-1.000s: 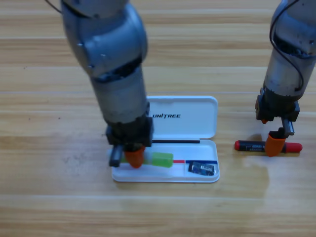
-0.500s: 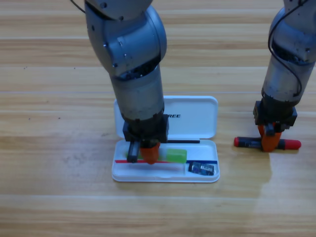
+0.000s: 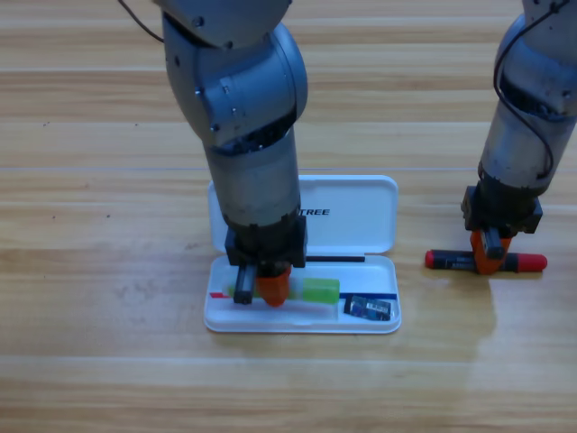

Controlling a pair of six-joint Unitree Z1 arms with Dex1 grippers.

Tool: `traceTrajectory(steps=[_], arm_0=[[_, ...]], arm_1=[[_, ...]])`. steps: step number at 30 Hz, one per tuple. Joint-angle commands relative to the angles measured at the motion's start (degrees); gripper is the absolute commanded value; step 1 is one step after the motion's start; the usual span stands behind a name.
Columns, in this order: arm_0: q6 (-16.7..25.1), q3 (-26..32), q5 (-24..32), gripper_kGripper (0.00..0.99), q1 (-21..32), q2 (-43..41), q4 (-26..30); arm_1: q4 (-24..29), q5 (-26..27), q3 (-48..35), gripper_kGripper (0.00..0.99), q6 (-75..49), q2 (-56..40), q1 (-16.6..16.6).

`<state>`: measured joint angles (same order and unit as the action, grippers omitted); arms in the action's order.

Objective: Clean up eraser and pencils

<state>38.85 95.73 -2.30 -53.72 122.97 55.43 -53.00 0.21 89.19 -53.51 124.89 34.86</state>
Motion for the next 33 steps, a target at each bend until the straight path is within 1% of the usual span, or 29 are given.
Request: traceTrajectory(steps=[1, 6, 13, 33], arm_0=[[-1.1, -1.7, 0.6, 0.000, -0.6, 2.7, 0.3], [-1.3, -2.5, 0.6, 0.000, -0.2, 2.8, 0.1], [-1.9, -2.8, 0.6, 0.000, 0.1, 2.5, 0.1], [-3.0, -2.5, 0.8, 0.000, 0.0, 3.2, -0.7]], arm_1=[[-3.9, 2.1, -2.7, 0.000, 0.3, -5.5, 0.9], [-7.6, 2.8, -1.5, 0.000, 1.0, -9.5, 3.2], [-8.0, 3.0, -1.3, 0.000, 2.4, -10.9, 5.5], [-8.9, 2.9, 1.1, 0.000, 3.2, -9.8, 7.3]])
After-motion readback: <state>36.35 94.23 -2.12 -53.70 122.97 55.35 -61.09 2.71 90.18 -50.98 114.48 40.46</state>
